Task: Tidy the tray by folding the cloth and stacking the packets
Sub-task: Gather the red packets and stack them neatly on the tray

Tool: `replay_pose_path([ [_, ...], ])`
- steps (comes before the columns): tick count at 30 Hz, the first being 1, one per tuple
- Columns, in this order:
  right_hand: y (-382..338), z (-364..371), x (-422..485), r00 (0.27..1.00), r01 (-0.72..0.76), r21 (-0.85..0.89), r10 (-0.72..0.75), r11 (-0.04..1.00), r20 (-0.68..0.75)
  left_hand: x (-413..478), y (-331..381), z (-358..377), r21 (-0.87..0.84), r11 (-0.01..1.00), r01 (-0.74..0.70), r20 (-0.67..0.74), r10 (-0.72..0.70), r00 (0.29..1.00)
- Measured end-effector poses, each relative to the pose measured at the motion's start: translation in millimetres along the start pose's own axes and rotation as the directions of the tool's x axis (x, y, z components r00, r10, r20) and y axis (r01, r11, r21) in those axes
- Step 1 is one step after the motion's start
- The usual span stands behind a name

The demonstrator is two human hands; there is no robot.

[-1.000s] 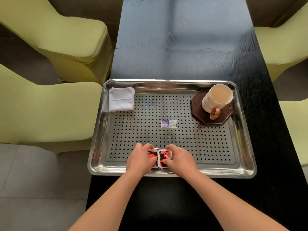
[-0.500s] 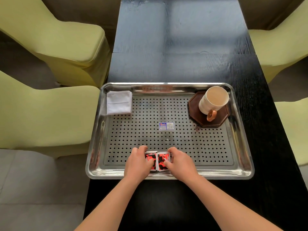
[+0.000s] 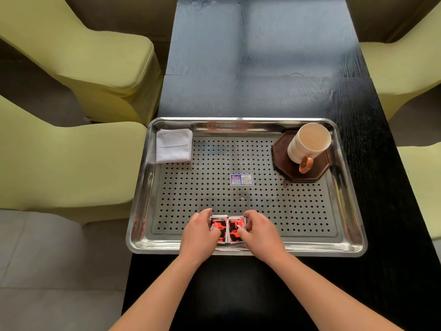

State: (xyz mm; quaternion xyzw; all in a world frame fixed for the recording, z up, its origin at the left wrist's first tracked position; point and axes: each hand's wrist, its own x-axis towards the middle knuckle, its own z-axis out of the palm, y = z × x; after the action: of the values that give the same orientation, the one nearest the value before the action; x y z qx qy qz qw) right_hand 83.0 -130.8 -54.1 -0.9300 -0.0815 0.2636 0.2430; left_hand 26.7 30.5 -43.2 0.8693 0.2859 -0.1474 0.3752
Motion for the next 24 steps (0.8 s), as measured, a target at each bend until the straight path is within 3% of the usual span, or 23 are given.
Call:
replay_pose_path([
  [24,-1.5,-1.7,-5.4,1.0,0.005,0.01,-0.005,1.0,-0.002,-1.9,0.6,-1.1,-0.032,0.999,0.043,0.008,-0.043,0.999],
])
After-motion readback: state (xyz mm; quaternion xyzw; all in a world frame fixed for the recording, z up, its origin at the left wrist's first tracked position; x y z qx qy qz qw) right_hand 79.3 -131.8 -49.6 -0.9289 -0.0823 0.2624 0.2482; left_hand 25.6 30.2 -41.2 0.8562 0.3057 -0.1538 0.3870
